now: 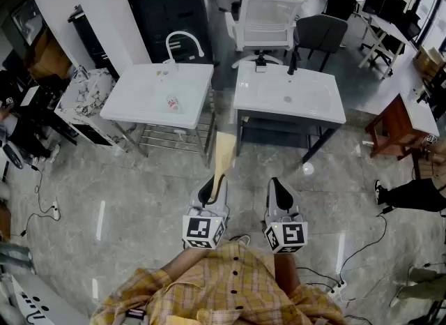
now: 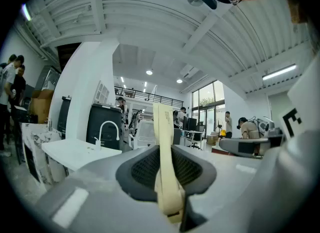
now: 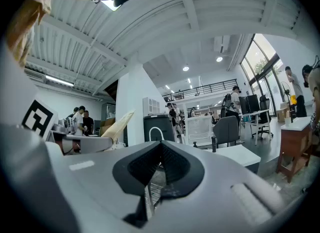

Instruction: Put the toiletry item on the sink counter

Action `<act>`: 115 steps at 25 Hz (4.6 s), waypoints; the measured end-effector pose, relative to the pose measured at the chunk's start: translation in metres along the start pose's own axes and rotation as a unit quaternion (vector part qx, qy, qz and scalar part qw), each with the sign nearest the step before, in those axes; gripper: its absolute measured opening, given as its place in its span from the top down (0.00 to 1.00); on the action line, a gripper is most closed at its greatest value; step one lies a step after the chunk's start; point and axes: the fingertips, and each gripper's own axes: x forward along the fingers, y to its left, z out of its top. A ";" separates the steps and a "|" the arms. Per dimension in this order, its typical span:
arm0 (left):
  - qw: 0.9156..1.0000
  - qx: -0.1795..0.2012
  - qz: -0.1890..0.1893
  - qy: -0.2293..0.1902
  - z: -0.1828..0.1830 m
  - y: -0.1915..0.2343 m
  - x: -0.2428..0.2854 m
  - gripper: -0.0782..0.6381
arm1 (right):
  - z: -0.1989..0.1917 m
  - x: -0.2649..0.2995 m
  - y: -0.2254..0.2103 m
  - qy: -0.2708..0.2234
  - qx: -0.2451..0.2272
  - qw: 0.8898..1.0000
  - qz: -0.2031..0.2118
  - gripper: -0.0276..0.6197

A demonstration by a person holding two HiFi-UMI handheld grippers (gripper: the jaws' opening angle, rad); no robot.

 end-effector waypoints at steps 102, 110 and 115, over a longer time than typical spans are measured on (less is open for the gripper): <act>0.979 -0.042 0.094 0.175 -0.116 0.153 0.478 0.79 | -0.033 0.423 -0.240 0.076 0.031 0.992 0.093 0.96; 0.964 -0.032 0.097 0.244 -0.183 0.171 0.502 0.79 | -0.055 0.423 -0.247 0.104 0.043 0.990 0.087 0.96; 0.952 -0.040 0.107 0.283 -0.225 0.187 0.511 0.79 | -0.062 0.424 -0.254 0.118 0.043 0.989 0.082 0.96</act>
